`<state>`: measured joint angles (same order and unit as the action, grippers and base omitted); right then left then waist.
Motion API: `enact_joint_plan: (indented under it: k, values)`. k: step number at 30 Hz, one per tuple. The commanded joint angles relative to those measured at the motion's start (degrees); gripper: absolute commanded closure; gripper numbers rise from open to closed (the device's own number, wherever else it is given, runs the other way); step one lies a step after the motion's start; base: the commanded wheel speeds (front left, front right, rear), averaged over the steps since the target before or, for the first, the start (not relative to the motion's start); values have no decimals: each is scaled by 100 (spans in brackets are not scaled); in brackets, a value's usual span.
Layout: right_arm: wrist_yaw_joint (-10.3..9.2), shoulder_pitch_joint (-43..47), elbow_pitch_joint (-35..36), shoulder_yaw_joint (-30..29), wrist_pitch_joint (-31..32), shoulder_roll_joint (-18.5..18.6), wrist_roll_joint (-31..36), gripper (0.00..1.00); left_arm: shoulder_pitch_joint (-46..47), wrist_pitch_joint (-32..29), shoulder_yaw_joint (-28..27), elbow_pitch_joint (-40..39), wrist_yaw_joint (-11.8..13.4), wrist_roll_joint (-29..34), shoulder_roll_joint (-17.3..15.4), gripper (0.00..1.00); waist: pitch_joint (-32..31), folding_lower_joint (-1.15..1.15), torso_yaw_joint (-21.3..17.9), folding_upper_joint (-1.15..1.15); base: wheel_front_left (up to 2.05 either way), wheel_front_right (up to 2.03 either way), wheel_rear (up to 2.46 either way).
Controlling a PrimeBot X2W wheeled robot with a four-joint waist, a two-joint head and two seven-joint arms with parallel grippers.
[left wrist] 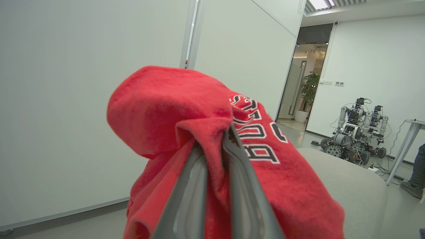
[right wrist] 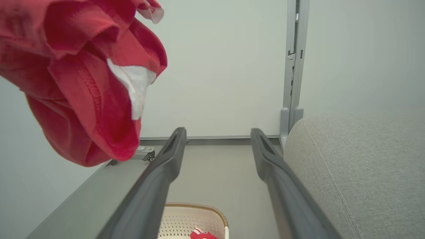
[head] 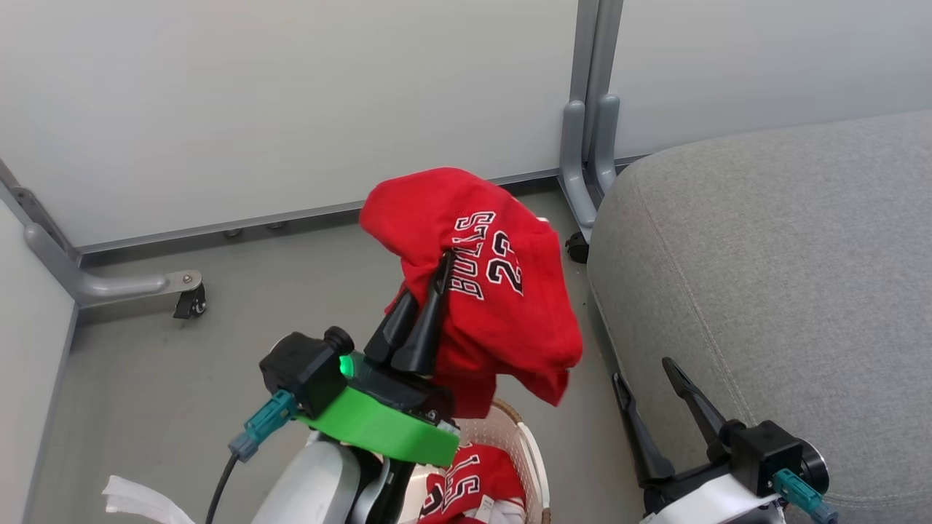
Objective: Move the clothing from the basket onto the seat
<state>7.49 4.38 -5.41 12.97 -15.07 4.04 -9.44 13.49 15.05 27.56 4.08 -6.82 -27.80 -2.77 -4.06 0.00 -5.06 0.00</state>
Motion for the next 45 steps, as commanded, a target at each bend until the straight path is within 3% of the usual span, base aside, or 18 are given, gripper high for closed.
enact_joint_plan:
  k: [1,21,26,33,45]
  values:
    - [0,60,23,16,-16,9,33,0,-76,19,-14,-55,-20,-56,-24,100,-13,0,-3,0,0,0,0]
    - [0,-68,180,276,-17,130,-159,0,-38,19,-18,-24,-66,-279,-22,100,20,0,-5,0,0,0,0]
    - [0,-120,587,703,-16,366,-471,0,-12,19,-37,57,-72,-293,-22,100,32,0,13,0,0,0,0]
    - [0,-297,1181,1732,-16,1083,-826,0,89,19,-68,128,-71,-221,-21,100,35,0,2,0,0,0,0]
    - [0,-739,811,1629,-16,1174,-514,0,203,19,622,244,-72,-204,-23,100,54,0,106,0,0,0,0]
